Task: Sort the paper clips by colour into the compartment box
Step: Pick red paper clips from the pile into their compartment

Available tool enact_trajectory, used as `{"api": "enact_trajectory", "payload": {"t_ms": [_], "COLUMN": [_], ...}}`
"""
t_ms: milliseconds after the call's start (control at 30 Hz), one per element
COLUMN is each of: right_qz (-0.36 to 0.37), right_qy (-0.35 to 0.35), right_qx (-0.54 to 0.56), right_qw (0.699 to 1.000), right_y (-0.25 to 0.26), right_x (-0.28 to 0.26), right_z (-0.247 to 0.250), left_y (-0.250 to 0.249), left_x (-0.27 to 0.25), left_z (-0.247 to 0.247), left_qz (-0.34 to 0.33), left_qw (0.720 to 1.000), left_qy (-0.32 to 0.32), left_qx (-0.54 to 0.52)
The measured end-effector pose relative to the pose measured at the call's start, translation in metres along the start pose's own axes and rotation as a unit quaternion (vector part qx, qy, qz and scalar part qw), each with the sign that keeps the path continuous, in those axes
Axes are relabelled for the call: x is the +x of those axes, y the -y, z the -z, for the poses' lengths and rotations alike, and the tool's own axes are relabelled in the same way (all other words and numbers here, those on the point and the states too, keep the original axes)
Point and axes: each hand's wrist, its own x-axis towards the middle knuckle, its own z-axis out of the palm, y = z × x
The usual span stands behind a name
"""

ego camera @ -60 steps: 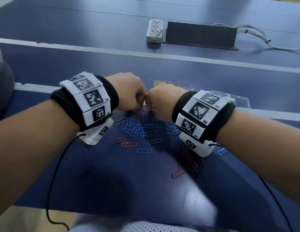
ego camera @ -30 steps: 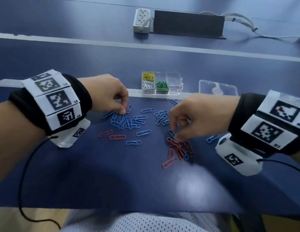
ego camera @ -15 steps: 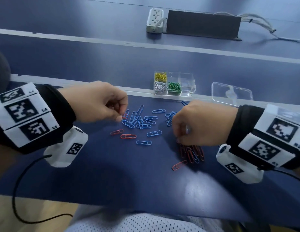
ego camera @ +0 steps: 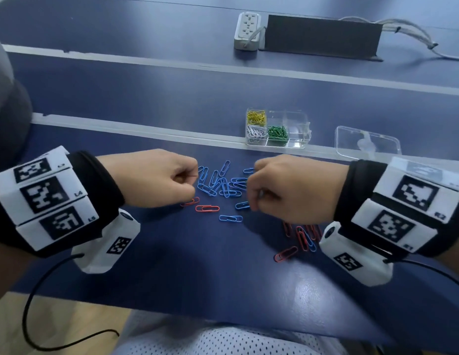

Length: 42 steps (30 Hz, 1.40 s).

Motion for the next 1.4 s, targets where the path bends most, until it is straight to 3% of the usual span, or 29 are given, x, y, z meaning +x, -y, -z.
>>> {"api": "enact_trajectory", "payload": {"t_ms": [167, 300, 433, 633, 767, 967, 1100, 1267, 1400], "right_qz": [0.028, 0.028, 0.041, 0.045, 0.053, -0.068, -0.177, -0.256, -0.295], "right_qy": [-0.023, -0.035, 0.007, 0.022, -0.005, -0.026, -0.052, -0.105, -0.124], "right_qx": [-0.024, -0.021, -0.054, -0.066, -0.026, 0.079, 0.187, 0.193, 0.193], "right_qw": [0.999, 0.999, 0.998, 0.997, 0.998, 0.994, 0.965, 0.941, 0.928], "right_y": [0.025, 0.044, 0.048, 0.051, 0.051, -0.003, -0.054, -0.083, -0.085], "right_x": [0.026, 0.038, 0.045, 0.048, 0.042, 0.040, 0.049, 0.061, 0.070], "right_z": [-0.002, 0.000, 0.000, -0.005, 0.002, 0.032, 0.054, 0.067, 0.071], "left_y": [0.004, 0.002, 0.001, 0.000, -0.001, -0.004, -0.026, -0.065, -0.086], "left_x": [0.000, -0.002, -0.006, -0.006, -0.003, 0.004, 0.027, 0.079, 0.111], "left_z": [-0.001, -0.001, -0.002, -0.005, -0.003, 0.010, 0.027, 0.049, 0.055], "left_qz": [-0.016, -0.033, -0.050, -0.036, -0.024, -0.047, -0.092, -0.092, -0.070], "left_qw": [0.995, 0.994, 0.992, 0.991, 0.994, 0.997, 0.994, 0.985, 0.985], "left_qy": [-0.018, -0.027, -0.014, 0.004, 0.003, -0.022, -0.066, -0.144, -0.156], "left_qx": [0.102, 0.103, 0.113, 0.132, 0.107, 0.052, 0.010, -0.015, 0.000]}}
